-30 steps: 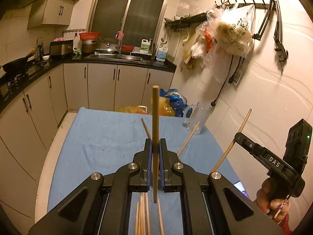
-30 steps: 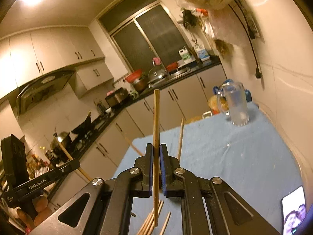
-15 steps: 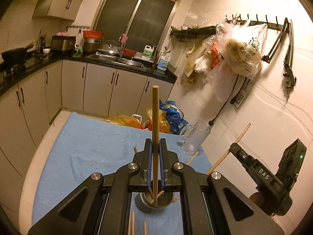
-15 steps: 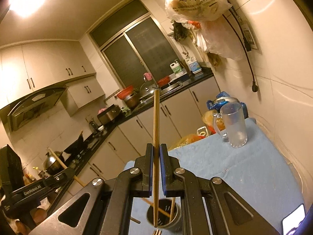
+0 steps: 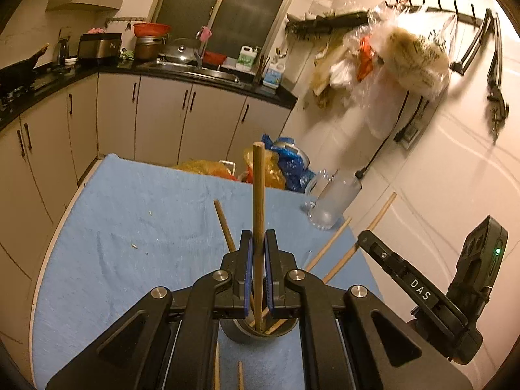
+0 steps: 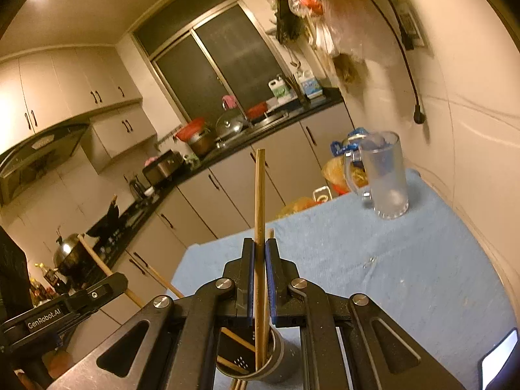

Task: Organize utensils
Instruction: 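Carry the chopstick upright over the grey cup with the left gripper, then lower the chopstick into the cup and open the left gripper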

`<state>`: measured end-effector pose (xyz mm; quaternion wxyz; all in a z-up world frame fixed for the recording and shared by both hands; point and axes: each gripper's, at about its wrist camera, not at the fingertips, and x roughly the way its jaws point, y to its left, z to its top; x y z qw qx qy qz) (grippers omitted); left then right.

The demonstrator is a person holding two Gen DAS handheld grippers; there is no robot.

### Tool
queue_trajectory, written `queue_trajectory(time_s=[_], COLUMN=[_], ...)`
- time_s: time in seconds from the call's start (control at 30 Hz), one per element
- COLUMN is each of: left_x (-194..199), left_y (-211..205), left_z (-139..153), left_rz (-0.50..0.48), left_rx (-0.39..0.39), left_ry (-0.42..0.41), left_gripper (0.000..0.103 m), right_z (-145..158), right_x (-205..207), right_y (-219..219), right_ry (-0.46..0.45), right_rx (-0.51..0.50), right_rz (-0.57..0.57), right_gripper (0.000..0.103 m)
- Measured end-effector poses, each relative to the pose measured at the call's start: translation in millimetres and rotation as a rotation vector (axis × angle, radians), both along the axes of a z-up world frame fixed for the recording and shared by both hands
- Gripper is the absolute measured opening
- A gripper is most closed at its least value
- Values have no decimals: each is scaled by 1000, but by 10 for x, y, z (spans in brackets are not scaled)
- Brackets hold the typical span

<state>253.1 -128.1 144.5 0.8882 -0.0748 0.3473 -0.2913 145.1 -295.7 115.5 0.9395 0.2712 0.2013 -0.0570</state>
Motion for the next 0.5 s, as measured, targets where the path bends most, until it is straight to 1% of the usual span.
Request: queue_trajectory(time_s=[0.2,0.5], left_x=[20,42], left_y=[-65,-54], left_z=[-157,-263], left_rz=[-10,-14], left_rx=[28,46], left_ry=[21,38], left_gripper=[6,7], right_z=[-187,-355], right_x=[73,189], right_y=[34,36], right_ry=[48,91], right_rx=[9,23], right_rz=[18,36], right_gripper=[7,7])
